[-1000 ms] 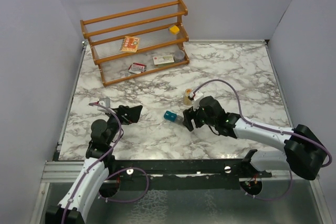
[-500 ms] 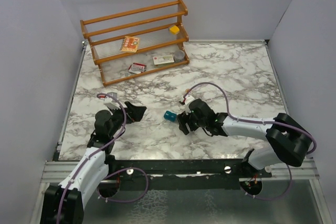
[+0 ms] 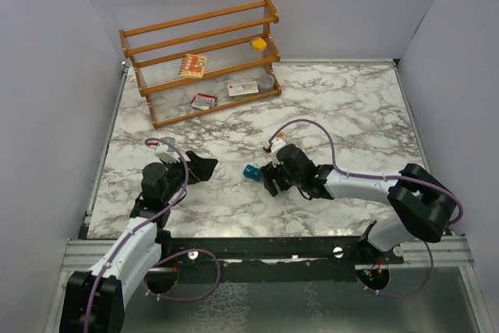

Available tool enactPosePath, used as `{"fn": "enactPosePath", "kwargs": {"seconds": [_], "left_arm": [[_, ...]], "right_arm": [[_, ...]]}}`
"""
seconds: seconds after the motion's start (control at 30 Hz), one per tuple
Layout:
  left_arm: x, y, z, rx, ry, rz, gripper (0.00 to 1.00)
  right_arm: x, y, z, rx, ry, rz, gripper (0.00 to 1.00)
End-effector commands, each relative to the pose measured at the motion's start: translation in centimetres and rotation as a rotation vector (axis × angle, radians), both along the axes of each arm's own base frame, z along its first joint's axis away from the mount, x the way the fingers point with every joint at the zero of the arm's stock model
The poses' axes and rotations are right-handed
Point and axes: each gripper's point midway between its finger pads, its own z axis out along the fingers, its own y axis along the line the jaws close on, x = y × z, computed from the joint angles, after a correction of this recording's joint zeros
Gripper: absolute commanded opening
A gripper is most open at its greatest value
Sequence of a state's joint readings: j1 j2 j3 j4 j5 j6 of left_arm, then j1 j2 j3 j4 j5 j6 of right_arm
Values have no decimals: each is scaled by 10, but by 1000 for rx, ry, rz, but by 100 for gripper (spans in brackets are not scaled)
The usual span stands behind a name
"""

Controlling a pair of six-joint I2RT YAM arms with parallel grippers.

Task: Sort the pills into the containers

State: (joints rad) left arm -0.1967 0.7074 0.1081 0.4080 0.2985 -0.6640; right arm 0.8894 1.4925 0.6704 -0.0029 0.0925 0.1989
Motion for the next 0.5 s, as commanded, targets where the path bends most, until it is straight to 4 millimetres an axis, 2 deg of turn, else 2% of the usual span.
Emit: {"fn": "enactPosePath", "kwargs": {"seconds": [0.0, 0.23, 0.47], "left_arm": [[4, -2, 7, -14, -10, 1, 99], [3, -2, 10, -18, -19, -3, 99], [2, -3, 8, -19, -11, -8, 99]], "right_arm": [[10, 7, 13, 15, -56, -6, 70], [9, 8, 7, 6, -44, 2, 65], [6, 10, 5, 9, -26, 19, 64]]}}
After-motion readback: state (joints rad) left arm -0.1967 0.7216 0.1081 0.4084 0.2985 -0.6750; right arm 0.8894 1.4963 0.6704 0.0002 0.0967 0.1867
